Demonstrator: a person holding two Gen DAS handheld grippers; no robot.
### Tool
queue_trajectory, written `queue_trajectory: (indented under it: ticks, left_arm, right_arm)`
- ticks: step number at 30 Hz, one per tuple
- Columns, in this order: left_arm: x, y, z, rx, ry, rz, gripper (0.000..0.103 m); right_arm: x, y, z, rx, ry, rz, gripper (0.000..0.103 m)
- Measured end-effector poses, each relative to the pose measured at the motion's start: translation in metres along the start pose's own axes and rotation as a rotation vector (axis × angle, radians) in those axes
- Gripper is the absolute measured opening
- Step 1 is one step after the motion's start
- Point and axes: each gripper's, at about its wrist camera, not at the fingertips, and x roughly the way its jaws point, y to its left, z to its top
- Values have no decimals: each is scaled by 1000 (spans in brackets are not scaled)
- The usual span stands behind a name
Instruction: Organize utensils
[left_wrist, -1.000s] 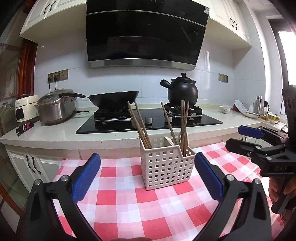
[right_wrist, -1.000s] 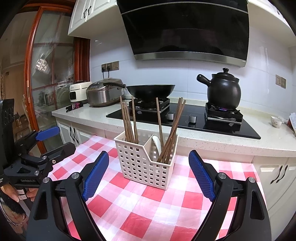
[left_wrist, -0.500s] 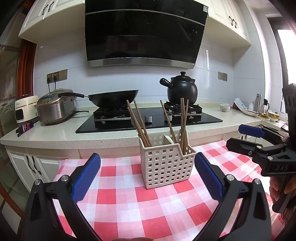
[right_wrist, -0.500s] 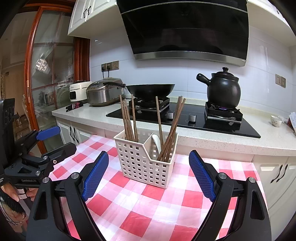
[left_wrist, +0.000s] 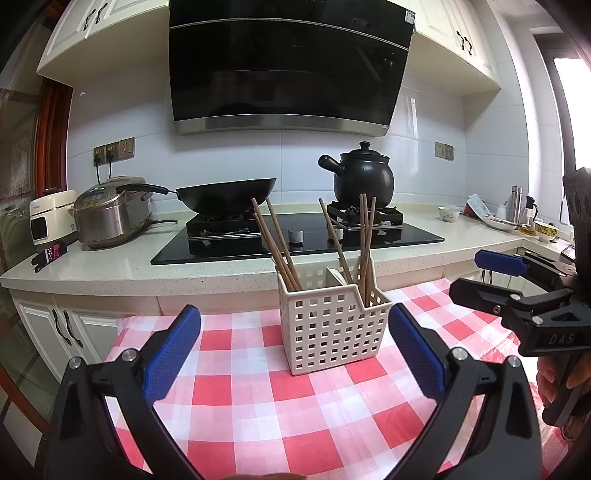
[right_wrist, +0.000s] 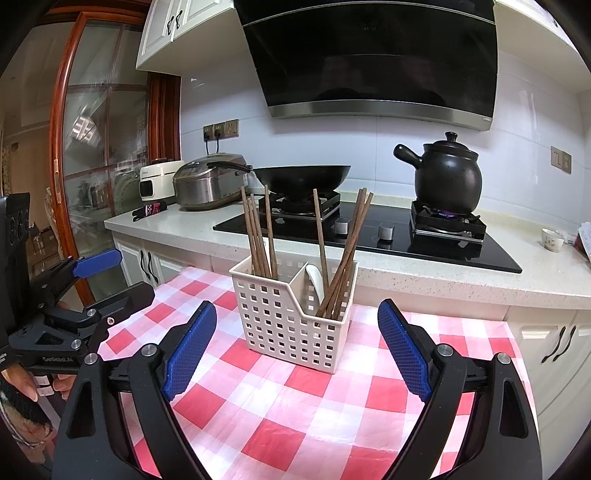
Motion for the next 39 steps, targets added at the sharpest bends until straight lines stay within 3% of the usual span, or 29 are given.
queue_trajectory:
  ticks: [39]
  left_arm:
    - [-1,1,-1,0,5,9,98]
  right_arm:
    - [2,3,-6,10,4,-5,85]
